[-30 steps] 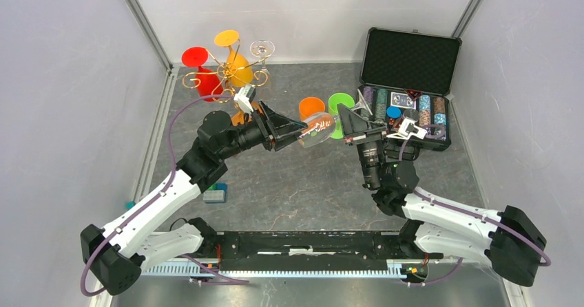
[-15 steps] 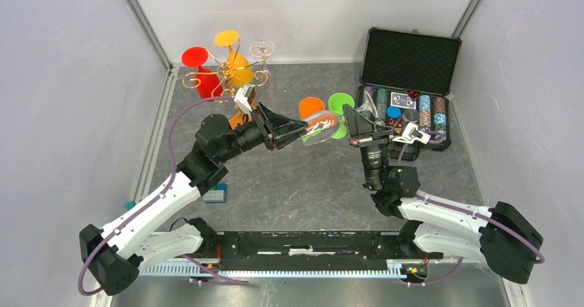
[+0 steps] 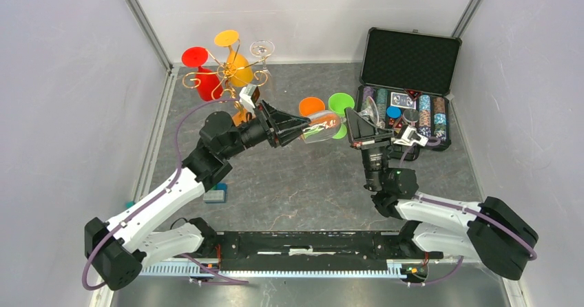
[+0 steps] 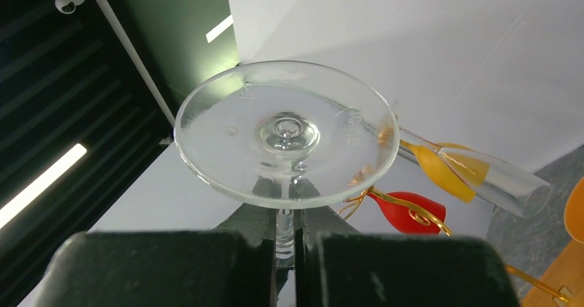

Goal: Take the wine glass off the wine glass rack

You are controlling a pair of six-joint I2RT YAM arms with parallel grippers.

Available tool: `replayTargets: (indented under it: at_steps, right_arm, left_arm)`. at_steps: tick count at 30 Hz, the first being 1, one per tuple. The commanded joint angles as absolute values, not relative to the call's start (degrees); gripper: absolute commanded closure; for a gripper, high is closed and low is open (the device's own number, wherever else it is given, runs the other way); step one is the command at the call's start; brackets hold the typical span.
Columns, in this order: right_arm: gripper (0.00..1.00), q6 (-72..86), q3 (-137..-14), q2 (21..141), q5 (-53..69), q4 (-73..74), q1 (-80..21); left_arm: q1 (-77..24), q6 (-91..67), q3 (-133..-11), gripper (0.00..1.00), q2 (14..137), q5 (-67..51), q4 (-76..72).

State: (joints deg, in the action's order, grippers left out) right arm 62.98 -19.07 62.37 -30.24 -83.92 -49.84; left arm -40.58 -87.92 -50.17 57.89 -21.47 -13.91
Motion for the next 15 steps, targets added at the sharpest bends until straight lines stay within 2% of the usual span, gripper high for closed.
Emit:
replayTargets:
  at_steps: [1,2,4,6,13,15]
  right_arm:
    - [0.99,63.9,-17.2,66.2,-22.9,-94.3,-50.8]
    - [1.0,63.9,-17.3,66.4,-22.8,-94.2,-50.7]
    - [1.0,63.5,-17.4,66.4,-22.9,-93.7,-50.7]
    - [1.0,62.6,-17.2,65.9,-23.4,-93.6,-50.7]
    - [1.0,60.9,-16.8,64.9,-24.9,-93.1,-50.7]
    - [1.0,61.0,-16.9,65.1,-24.9,-93.2,-50.7]
  left_arm:
    - [-40.4,-93.5,-51.8,0.98,59.1,-19.9,-26.3]
    - [-40.3,-92.9,-52.1,0.96,59.4,-20.2,-26.1]
    - [-40.4,-92.6,-52.2,0.75,59.4,-20.5,-25.4]
    - [-40.3,-92.2,-51.8,0.62,58.8,-19.6,-24.7]
    - [-40.3,-88.8,-53.2,0.39,56.9,-18.3,-20.5]
    - [-40.3,-87.4,-54.1,0.37,56.8,-18.5,-19.1]
